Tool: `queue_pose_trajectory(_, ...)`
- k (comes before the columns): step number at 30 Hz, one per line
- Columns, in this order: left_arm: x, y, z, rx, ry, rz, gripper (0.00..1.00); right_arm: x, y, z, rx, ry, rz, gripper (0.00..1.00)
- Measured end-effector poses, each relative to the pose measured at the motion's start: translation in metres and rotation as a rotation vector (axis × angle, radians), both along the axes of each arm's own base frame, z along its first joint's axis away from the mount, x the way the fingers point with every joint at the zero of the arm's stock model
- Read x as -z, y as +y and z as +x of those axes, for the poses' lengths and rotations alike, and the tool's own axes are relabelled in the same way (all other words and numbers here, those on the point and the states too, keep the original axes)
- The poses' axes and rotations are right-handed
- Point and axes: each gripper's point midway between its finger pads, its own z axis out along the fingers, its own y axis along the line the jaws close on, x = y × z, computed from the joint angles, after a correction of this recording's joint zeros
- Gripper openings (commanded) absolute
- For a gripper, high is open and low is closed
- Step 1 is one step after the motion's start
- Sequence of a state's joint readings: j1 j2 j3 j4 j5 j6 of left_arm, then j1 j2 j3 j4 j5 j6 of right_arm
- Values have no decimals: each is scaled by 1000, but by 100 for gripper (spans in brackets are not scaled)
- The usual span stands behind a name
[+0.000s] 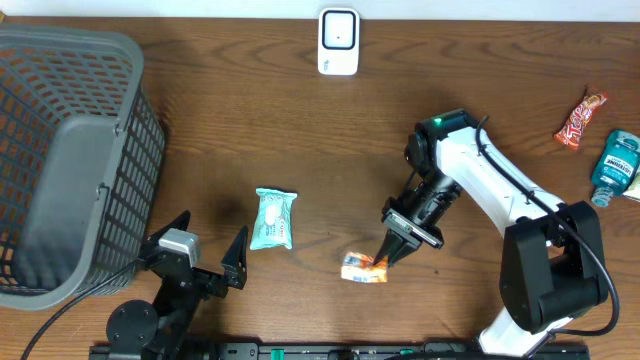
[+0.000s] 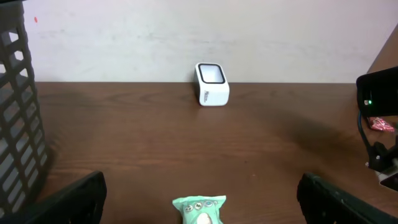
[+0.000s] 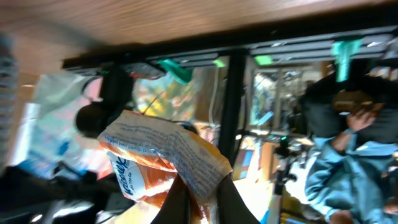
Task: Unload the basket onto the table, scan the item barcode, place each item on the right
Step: 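Lift the orange tissue pack and turn it in the gripper, then hold the orange tissue pack against the scanner face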
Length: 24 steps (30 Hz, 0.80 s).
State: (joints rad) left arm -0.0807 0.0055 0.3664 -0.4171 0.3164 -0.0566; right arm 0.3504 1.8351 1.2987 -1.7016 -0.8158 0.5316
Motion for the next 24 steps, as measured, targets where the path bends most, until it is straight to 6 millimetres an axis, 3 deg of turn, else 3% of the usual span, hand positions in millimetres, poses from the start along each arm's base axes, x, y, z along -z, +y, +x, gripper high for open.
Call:
queue_pose_trajectory(6,0,0,0,0,0,0,98,-3,5,2,32,12,20,1)
queue_pose_trajectory(12,0,0,0,0,0,0,98,26,14,40,15,-235,77,1)
queue_pose_trajectory(18,0,0,0,0,0,0,98,38,47,118,30,-642,265,1)
queue_pose_trajectory(19,0,0,0,0,0,0,98,33,58,142,34,-769,332,1)
queue_pose_trajectory(20,0,0,0,0,0,0,98,32,59,147,35,-796,343,1)
queue_pose_trajectory(21,0,0,0,0,-1,0,98,23,69,176,28,-961,400,1)
queue_pose_trajectory(24,0,0,0,0,-1,0,98,7,77,223,-2,-1250,421,1)
